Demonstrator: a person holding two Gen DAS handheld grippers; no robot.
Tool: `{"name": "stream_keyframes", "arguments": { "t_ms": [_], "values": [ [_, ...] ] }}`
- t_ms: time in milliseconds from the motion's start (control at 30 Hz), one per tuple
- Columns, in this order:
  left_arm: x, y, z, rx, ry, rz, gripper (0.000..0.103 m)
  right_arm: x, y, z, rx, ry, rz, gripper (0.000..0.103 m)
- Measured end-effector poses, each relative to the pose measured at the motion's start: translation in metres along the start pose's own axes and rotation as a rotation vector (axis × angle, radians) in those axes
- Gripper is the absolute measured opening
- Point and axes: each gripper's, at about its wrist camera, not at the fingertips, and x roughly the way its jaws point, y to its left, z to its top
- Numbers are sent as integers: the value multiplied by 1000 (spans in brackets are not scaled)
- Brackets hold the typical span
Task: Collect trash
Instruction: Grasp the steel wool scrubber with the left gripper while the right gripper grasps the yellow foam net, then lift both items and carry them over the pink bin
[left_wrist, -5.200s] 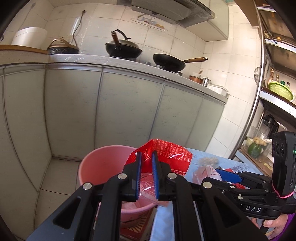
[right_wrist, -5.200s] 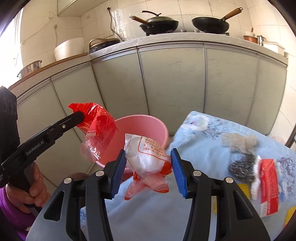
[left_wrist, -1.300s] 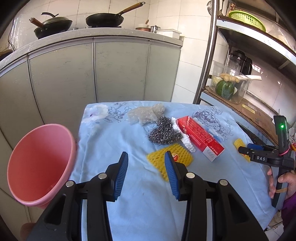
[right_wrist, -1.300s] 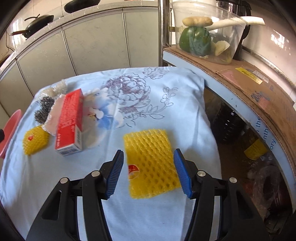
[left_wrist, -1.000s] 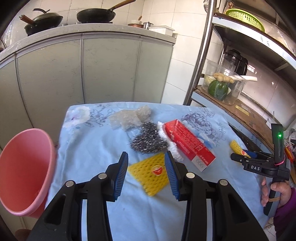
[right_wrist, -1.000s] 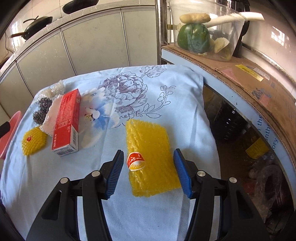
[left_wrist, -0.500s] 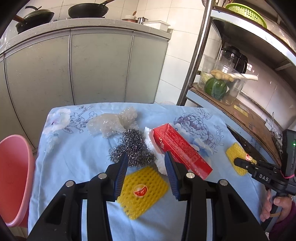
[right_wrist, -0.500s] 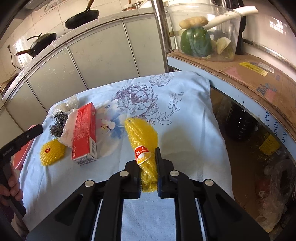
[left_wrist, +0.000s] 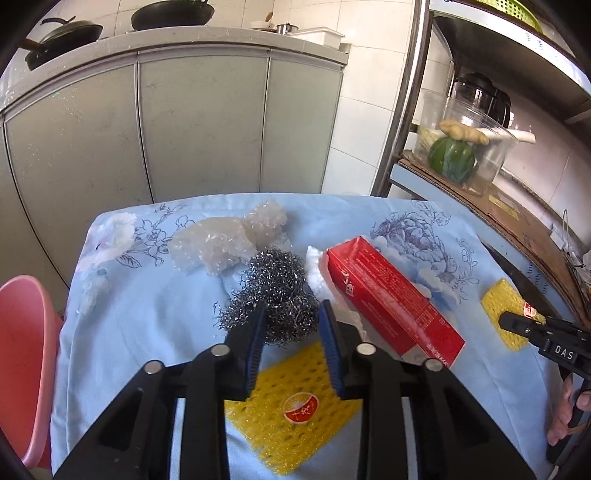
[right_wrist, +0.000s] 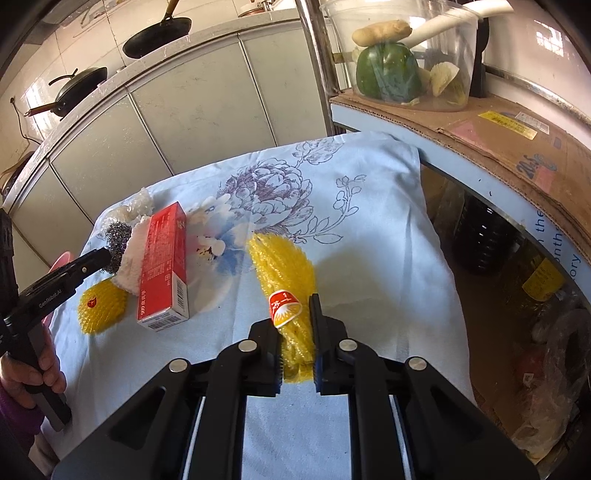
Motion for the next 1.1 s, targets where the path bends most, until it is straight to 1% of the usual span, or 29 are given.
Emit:
{"name": "stream_keyframes", "arguments": {
  "t_ms": [67,167,567,733,867,1100],
  "values": [
    [-3,1,0,-5,-10,1,21,0,1,0,-6,1,-4,12],
    [-12,4,-1,-21,-25,-10,18,0,4,0,-20,-2,-14,12],
    [-74,12,-6,-70,-131,-54,17,-9,14,0,-73,-45,-56,12],
    [-100,14,-11,-63,-181,-45,16,-16,23,-1,-118,-83,-91,12],
    [-115,16,-17,-58,-202,-41,16,-20,29,-2,-148,-101,-106,12],
    [-137,23,-28,-66,-229,-35,16,-25,30,-2,-156,-127,-122,12]
  ]
}}
